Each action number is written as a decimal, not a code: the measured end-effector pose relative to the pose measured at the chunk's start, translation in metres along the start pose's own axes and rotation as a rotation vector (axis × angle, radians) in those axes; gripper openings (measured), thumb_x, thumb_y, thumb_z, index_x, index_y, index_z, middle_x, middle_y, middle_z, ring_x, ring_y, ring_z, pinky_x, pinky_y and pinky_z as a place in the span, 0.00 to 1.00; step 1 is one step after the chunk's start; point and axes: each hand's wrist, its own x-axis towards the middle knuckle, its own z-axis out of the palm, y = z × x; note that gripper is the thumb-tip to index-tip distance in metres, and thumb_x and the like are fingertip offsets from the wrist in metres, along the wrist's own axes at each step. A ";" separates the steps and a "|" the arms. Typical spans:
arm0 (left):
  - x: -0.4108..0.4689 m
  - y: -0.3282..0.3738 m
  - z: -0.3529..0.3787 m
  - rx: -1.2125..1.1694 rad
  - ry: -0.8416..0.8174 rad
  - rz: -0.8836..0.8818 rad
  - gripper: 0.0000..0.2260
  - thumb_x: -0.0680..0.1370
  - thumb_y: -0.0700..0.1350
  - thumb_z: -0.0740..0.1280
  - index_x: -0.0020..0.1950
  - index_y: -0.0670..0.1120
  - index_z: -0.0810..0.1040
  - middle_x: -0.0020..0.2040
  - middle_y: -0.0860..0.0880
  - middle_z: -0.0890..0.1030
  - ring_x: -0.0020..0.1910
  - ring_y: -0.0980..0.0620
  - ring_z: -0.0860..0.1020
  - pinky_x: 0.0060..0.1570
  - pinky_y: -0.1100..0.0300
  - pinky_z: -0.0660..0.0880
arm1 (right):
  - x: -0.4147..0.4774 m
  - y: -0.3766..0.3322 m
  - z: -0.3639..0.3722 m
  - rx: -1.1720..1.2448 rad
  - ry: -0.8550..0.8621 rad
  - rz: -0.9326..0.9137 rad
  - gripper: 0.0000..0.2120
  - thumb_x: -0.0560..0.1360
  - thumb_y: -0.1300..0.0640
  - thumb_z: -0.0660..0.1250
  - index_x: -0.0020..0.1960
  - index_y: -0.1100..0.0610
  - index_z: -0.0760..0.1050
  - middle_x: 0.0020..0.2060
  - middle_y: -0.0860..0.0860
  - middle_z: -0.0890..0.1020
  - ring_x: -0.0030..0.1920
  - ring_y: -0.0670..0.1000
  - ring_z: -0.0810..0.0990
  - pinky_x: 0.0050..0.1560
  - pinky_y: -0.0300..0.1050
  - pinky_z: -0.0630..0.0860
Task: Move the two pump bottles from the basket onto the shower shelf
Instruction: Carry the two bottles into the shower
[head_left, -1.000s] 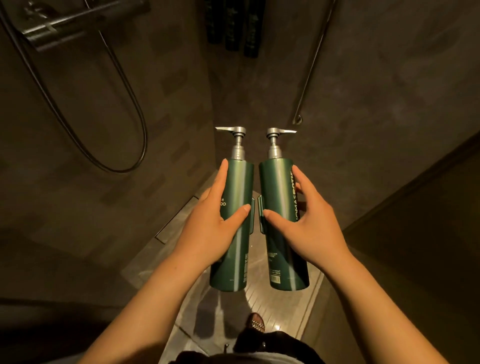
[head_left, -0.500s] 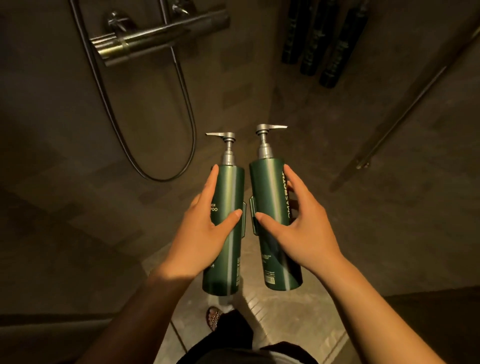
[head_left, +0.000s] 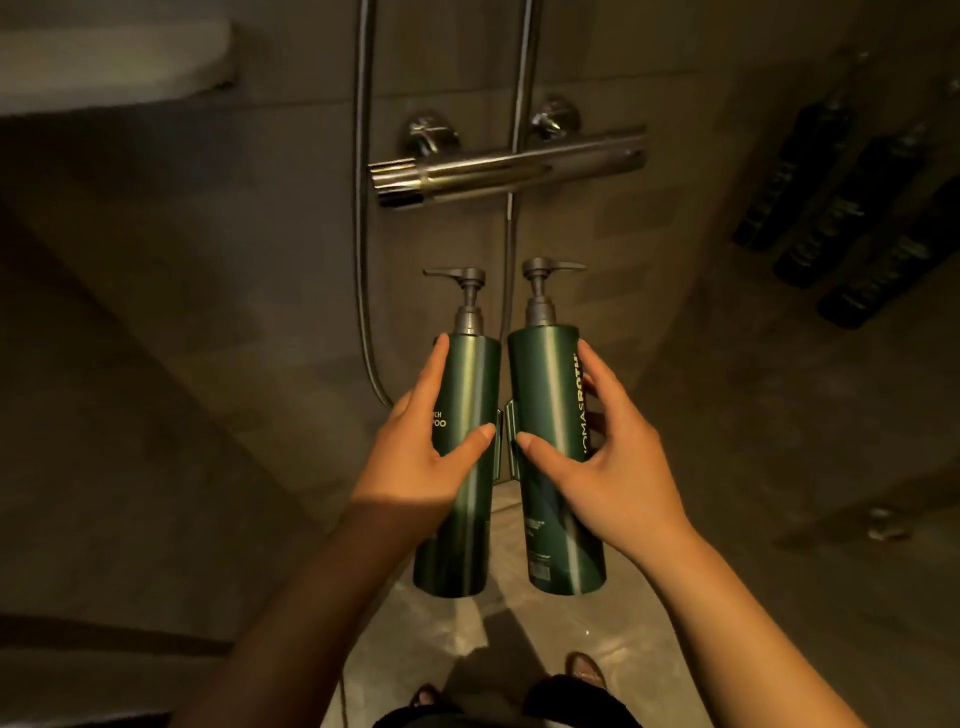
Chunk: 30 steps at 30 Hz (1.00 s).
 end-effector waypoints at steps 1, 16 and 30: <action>0.002 0.001 -0.001 0.003 0.037 -0.012 0.38 0.73 0.48 0.70 0.72 0.68 0.49 0.71 0.54 0.65 0.66 0.55 0.69 0.62 0.47 0.70 | 0.009 0.000 0.000 0.012 -0.033 -0.022 0.42 0.65 0.48 0.74 0.72 0.37 0.55 0.64 0.40 0.71 0.61 0.42 0.72 0.59 0.49 0.74; 0.002 0.050 0.020 0.106 0.563 -0.144 0.36 0.71 0.55 0.69 0.70 0.73 0.49 0.70 0.56 0.67 0.63 0.56 0.71 0.60 0.48 0.72 | 0.105 -0.005 -0.009 0.248 -0.470 -0.348 0.40 0.62 0.44 0.72 0.68 0.29 0.56 0.58 0.23 0.68 0.57 0.33 0.72 0.55 0.48 0.77; -0.011 0.108 -0.004 0.352 0.808 -0.164 0.37 0.70 0.59 0.67 0.71 0.70 0.46 0.64 0.63 0.64 0.56 0.69 0.65 0.55 0.59 0.71 | 0.132 -0.060 -0.008 0.353 -0.630 -0.548 0.39 0.60 0.38 0.70 0.65 0.25 0.53 0.51 0.17 0.65 0.52 0.24 0.69 0.45 0.29 0.69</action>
